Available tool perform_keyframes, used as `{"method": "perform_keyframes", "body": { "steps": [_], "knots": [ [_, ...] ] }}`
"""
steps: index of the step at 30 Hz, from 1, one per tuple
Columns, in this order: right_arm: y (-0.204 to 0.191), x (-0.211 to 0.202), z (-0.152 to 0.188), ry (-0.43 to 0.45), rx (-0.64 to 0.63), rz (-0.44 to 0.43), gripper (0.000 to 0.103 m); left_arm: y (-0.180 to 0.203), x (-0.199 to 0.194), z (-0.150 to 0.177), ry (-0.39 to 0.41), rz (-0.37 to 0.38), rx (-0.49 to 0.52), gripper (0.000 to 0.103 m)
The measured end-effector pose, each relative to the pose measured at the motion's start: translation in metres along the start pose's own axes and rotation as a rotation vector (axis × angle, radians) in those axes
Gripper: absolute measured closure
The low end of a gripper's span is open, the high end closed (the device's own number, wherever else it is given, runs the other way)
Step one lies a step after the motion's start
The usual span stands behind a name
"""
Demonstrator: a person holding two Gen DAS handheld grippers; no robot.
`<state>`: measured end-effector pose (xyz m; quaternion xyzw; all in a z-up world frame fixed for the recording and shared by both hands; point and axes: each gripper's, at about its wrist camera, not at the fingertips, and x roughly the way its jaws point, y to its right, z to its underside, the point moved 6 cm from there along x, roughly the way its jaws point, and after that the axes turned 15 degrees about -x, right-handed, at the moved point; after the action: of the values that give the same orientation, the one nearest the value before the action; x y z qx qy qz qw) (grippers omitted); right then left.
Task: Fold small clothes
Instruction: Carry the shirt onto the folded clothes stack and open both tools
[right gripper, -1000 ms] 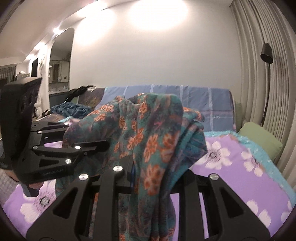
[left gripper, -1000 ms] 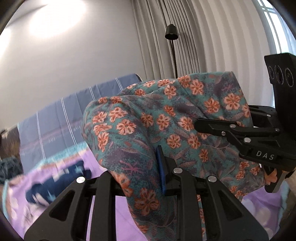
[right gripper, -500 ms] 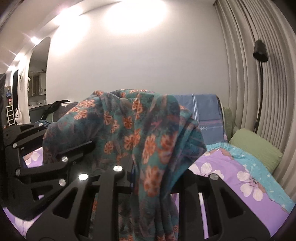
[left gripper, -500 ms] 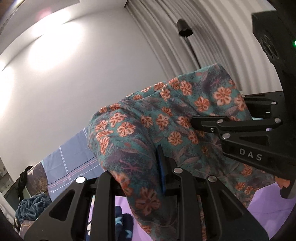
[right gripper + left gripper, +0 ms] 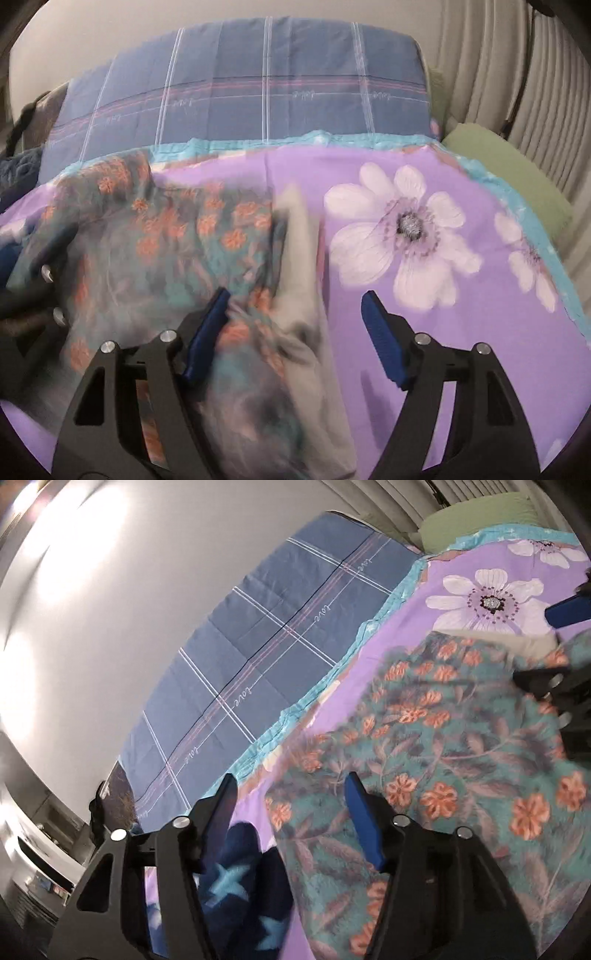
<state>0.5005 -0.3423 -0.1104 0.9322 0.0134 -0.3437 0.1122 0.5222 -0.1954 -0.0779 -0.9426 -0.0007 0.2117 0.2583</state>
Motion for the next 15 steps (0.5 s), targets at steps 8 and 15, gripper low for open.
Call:
{"method": "perform_keyframes", "body": {
  "steps": [8,15],
  "knots": [
    [-0.011,-0.002,-0.001,-0.004,-0.044,0.086,0.027,-0.018,0.012,0.023,-0.07,0.094,-0.185,0.039],
    [0.0,-0.049,0.017,0.035,0.075,0.118,0.027,-0.021,-0.04,0.032,-0.078,0.135,-0.211,0.028]
  ]
}}
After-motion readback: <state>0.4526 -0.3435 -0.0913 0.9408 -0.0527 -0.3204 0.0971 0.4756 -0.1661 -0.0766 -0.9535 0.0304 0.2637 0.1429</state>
